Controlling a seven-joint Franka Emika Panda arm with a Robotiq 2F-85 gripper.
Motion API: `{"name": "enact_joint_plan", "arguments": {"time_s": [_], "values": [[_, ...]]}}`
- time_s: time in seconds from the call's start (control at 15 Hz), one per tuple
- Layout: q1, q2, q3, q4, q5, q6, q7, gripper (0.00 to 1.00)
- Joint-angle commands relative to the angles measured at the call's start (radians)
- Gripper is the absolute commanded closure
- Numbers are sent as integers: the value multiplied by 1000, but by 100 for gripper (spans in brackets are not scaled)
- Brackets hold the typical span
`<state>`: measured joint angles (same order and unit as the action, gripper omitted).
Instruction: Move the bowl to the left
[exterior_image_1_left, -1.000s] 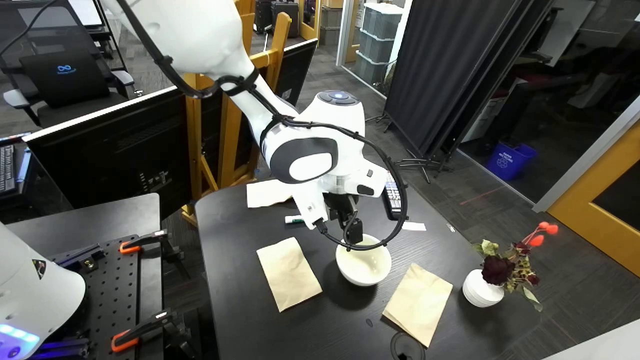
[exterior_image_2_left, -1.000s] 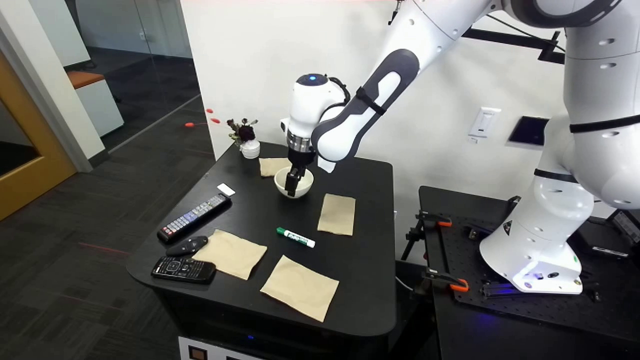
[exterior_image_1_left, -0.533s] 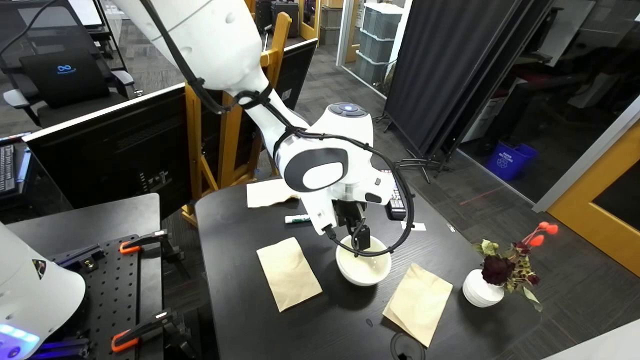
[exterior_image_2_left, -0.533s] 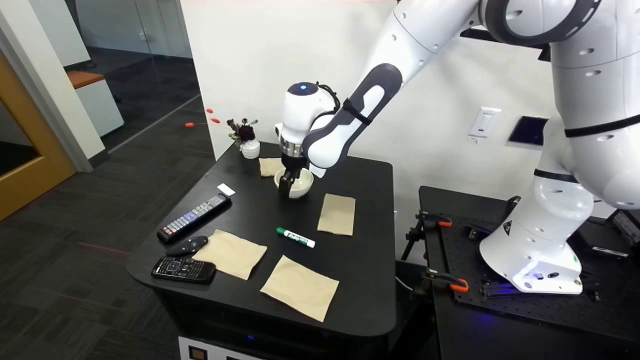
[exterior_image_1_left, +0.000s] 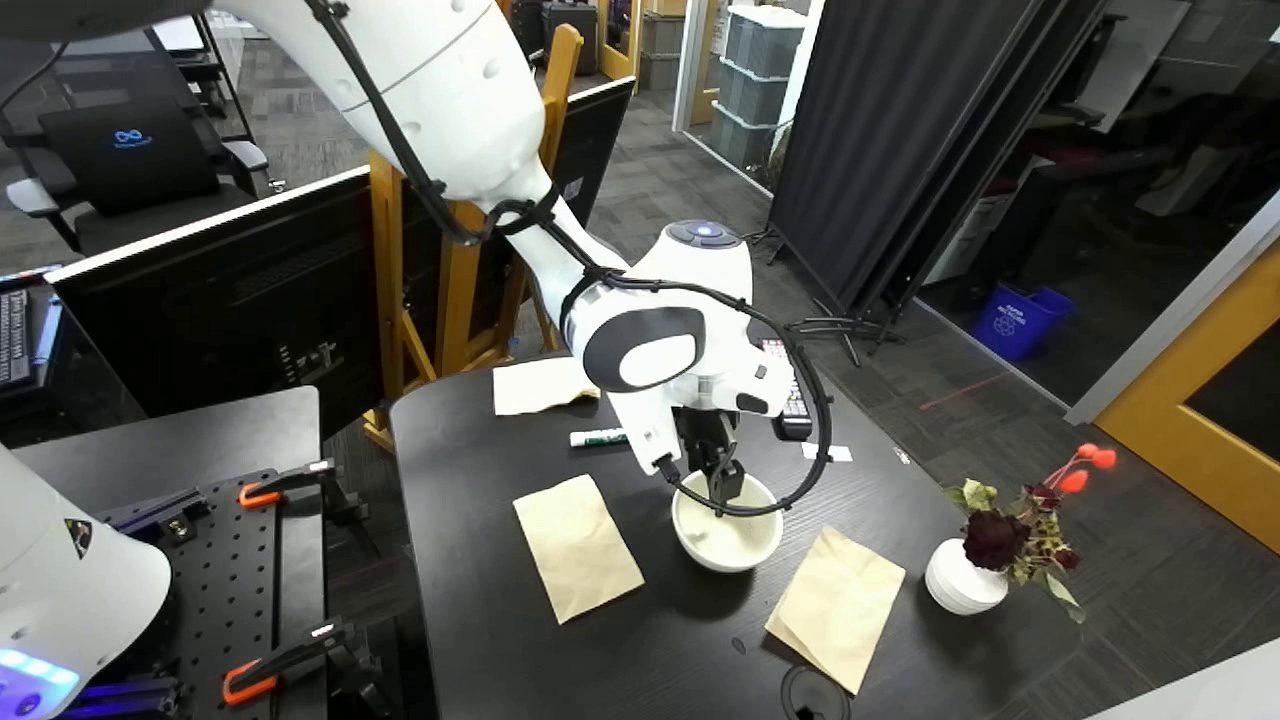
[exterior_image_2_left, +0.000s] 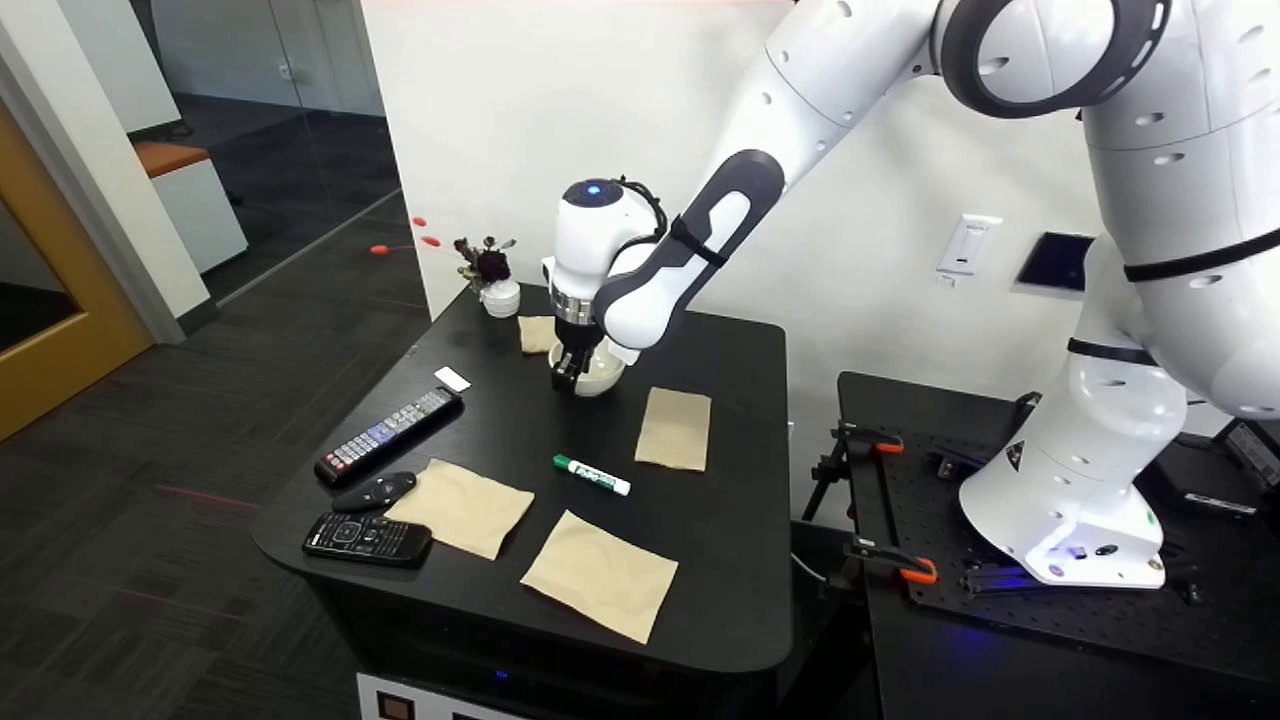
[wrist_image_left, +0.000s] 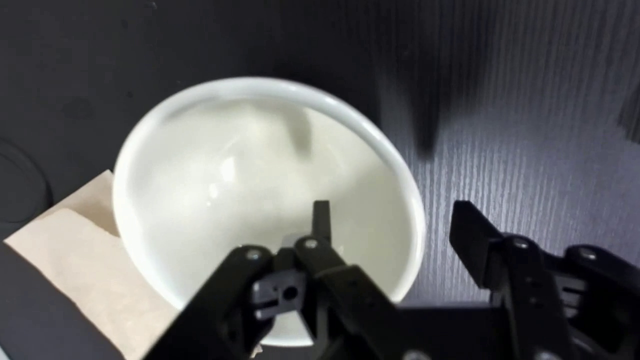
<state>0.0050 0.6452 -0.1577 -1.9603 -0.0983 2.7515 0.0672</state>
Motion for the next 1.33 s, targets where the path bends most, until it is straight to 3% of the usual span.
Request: {"name": "enact_joint_plan", "arguments": {"time_s": [0.0,0.27,0.33,0.87,1.27], "values": [[18,22,-20,32,-15,3,36,66],[20,29,-19,42,-14,1,34,97],[21,30,-18,43,-15,0,34,100],[21,17,19,47,-5,-11,7,97],[24,13,100,61,8,-15,-32,97]]}}
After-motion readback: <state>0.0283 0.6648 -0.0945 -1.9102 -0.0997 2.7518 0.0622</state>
